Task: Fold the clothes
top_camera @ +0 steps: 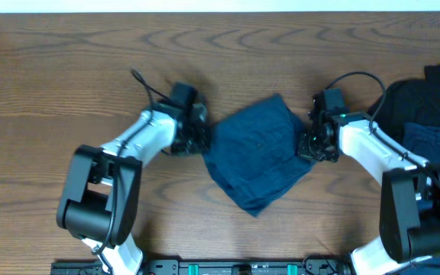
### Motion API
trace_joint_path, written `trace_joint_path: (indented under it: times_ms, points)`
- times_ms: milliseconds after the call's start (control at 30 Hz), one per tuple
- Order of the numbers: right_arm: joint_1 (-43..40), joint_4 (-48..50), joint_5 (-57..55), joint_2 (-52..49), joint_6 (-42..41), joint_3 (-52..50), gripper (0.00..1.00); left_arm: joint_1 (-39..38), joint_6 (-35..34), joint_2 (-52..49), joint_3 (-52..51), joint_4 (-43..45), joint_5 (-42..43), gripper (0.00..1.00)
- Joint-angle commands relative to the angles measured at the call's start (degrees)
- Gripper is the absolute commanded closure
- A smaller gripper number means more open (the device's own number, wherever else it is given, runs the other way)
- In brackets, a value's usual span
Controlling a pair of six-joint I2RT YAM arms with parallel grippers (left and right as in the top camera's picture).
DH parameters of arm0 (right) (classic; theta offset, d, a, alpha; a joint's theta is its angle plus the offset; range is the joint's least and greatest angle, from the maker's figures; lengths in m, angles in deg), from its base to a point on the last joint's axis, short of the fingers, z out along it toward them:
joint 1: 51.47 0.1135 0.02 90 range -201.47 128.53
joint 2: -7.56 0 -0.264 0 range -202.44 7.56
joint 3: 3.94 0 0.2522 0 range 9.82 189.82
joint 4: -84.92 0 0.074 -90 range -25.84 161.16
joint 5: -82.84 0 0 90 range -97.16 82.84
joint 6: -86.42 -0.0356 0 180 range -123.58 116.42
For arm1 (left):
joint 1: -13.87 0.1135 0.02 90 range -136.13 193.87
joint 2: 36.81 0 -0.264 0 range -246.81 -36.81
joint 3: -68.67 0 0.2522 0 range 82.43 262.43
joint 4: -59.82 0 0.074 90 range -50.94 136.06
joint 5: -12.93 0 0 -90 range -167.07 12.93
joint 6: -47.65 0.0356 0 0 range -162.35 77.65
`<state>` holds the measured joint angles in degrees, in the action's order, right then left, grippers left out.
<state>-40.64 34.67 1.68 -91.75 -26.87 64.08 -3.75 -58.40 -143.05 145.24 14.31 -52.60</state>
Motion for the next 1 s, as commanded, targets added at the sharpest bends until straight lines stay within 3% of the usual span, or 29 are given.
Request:
trace_joint_path:
  times_ms: [0,100,233,500,700,900,967]
  points:
    - [2.8,-0.5,-1.4,6.8,-1.3,-0.4,0.99,3.4,1.4,0.7,7.4,-2.3,2.8,0.90]
    - [3.1,0.1,-1.6,12.1,-1.3,-0.4,0.99,5.3,3.0,2.4,13.0,-8.2,3.0,0.83]
    - [3.1,3.1,0.5,17.2,4.8,-0.4,0.98,6.3,3.3,6.0,16.9,-17.6,3.0,0.66]
    - [4.9,6.1,2.2,12.3,7.3,-0.4,0.97,5.8,3.3,8.1,14.6,-30.3,3.0,0.45]
    - [7.1,7.6,2.4,3.3,6.6,-0.4,0.99,5.0,-2.5,8.1,5.9,-28.4,3.2,0.41]
    - [7.3,7.7,2.4,-1.0,6.1,-0.4,0.99,2.8,-11.2,8.1,-5.9,-14.7,11.4,0.39]
    - [7.3,7.4,2.4,-1.2,5.9,-0.4,0.99,1.3,-14.9,8.1,-9.6,-9.2,12.7,0.33]
